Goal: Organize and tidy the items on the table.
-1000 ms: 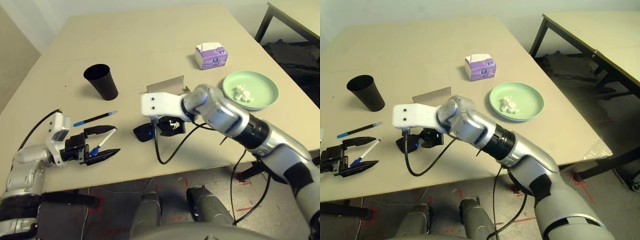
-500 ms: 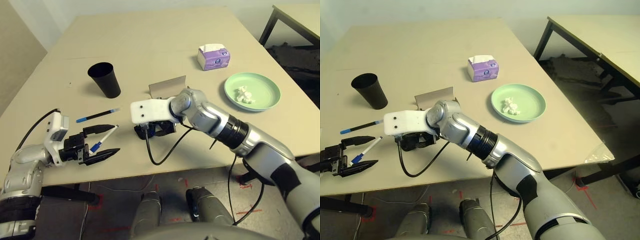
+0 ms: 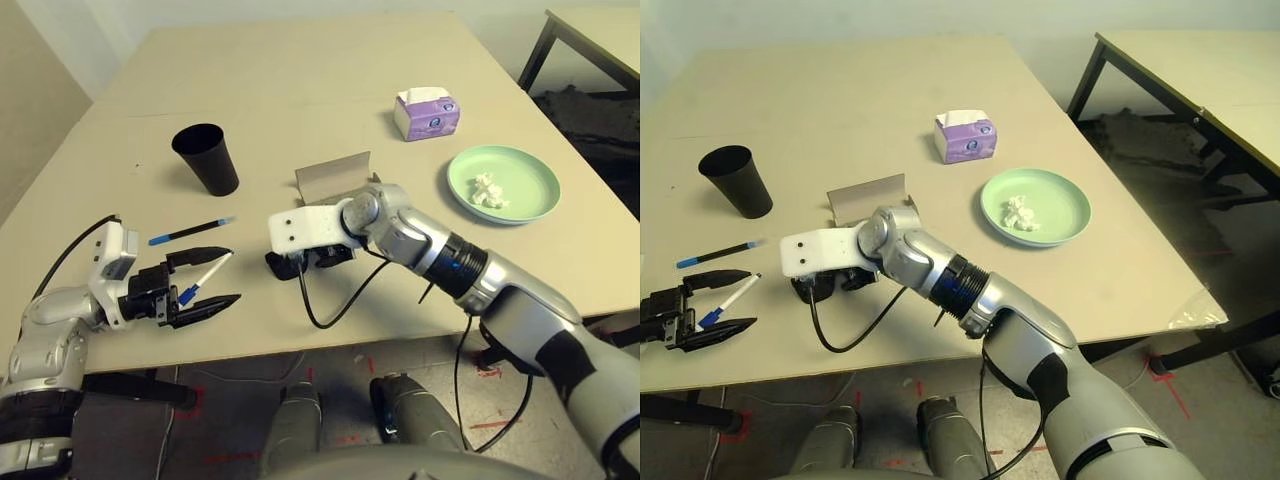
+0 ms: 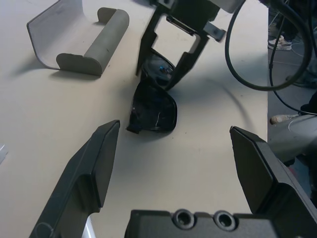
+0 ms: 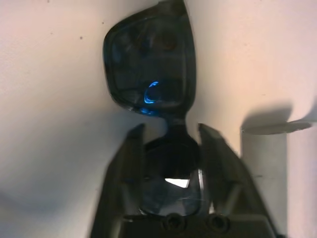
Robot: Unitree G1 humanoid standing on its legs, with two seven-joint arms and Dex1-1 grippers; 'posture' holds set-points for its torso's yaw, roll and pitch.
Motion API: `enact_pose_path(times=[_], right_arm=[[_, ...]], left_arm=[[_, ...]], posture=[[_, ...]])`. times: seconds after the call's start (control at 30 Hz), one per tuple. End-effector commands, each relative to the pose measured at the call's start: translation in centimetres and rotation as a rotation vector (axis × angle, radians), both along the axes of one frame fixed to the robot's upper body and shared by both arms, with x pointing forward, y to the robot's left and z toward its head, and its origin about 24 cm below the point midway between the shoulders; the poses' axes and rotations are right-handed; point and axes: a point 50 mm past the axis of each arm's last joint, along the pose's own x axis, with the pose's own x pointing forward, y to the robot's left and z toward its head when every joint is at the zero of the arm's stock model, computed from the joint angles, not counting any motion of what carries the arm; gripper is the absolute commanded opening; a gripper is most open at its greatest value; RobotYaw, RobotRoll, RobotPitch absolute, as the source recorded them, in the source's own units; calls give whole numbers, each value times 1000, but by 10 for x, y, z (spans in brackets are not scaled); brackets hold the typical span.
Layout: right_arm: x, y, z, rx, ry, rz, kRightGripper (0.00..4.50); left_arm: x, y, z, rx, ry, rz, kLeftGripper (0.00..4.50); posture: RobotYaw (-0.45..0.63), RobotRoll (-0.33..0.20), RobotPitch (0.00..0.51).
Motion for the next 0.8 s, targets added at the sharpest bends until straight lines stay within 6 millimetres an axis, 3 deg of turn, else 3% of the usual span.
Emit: enact_pose_path(times=[0.03,0.1,0.33,0.8], right_arm=[[-1,0,-4,-2,26,0,913],[-1,1,-4,0,27,-2,176],[1,-1,-3,-1,22,-2,170],[32,-45,26,-103,-99,-22,161]], left_arm=[[0,-3,-3,4,9,-8,4500],[0,-2,-3,4,10,-5,4500],[1,-1,-2,-1,11,3,4500],[15,-4,-8,-53,-3,141,4500]], posture=[[24,0,128],[24,0,130],[12,0,128],[-5,0,123]])
